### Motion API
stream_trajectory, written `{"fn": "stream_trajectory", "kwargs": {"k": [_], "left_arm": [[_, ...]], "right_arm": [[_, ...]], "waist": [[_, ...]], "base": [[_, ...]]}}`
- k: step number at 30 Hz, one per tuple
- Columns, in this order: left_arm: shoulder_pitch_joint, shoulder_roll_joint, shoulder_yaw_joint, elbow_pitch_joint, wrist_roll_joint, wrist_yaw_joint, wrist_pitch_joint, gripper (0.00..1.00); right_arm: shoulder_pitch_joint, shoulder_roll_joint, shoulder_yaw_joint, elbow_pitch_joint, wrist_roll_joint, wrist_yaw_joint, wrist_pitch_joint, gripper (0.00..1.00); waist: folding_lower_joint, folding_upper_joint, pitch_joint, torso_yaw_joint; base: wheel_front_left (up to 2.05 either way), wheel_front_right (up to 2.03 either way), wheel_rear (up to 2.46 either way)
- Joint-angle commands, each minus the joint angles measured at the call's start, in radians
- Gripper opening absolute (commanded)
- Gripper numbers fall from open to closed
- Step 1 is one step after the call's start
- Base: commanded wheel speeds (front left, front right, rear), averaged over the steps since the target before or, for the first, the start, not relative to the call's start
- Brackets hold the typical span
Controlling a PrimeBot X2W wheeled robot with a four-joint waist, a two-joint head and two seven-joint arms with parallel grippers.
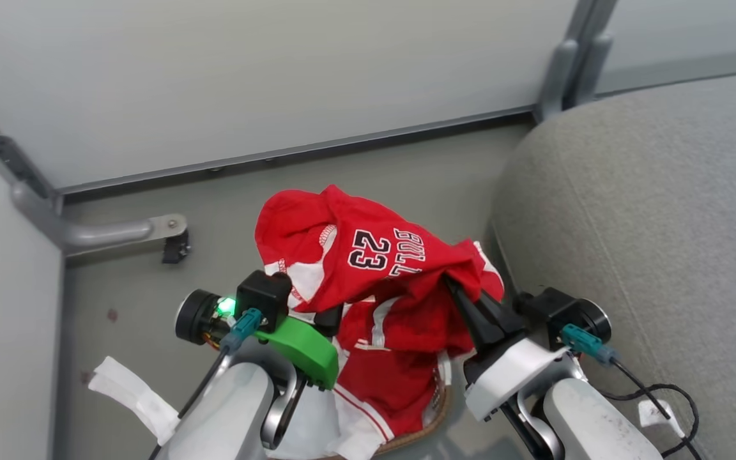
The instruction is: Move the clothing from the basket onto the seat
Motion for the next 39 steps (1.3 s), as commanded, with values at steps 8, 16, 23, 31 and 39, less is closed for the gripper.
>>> {"fn": "stream_trajectory", "kwargs": {"k": [8, 16, 23, 31, 39], "left_arm": [[0.033, 0.014, 0.062, 0.011, 0.042, -0.015, -0.001, 1.00], [0.062, 0.011, 0.113, 0.014, 0.086, -0.034, -0.001, 1.00], [0.078, -0.007, 0.127, 0.005, 0.114, -0.054, -0.001, 1.00], [0.052, -0.021, 0.111, -0.008, 0.132, -0.078, -0.001, 1.00], [0.037, -0.008, 0.119, -0.050, 0.157, -0.087, -0.001, 1.00]], "right_arm": [[0.057, -0.004, -0.074, -0.092, 0.019, -0.001, -0.005, 0.00], [0.093, -0.003, -0.134, -0.159, 0.014, -0.001, -0.005, 0.00], [0.117, -0.004, -0.186, -0.201, 0.016, -0.001, -0.005, 0.00], [0.119, -0.003, -0.292, -0.263, -0.010, -0.001, -0.005, 0.00], [-0.054, -0.036, -0.351, -0.235, -0.117, -0.001, -0.005, 0.00]], "waist": [[0.0000, 0.0000, 0.037, -0.215], [0.0000, 0.0000, 0.048, -0.366], [0.0000, 0.0000, 0.061, -0.455], [0.0000, 0.0000, 0.098, -0.466], [0.0000, 0.0000, 0.182, -0.469]], "base": [[0.00, 0.00, 0.00], [0.00, 0.00, 0.00], [0.00, 0.00, 0.00], [0.00, 0.00, 0.00], [0.00, 0.00, 0.00]]}}
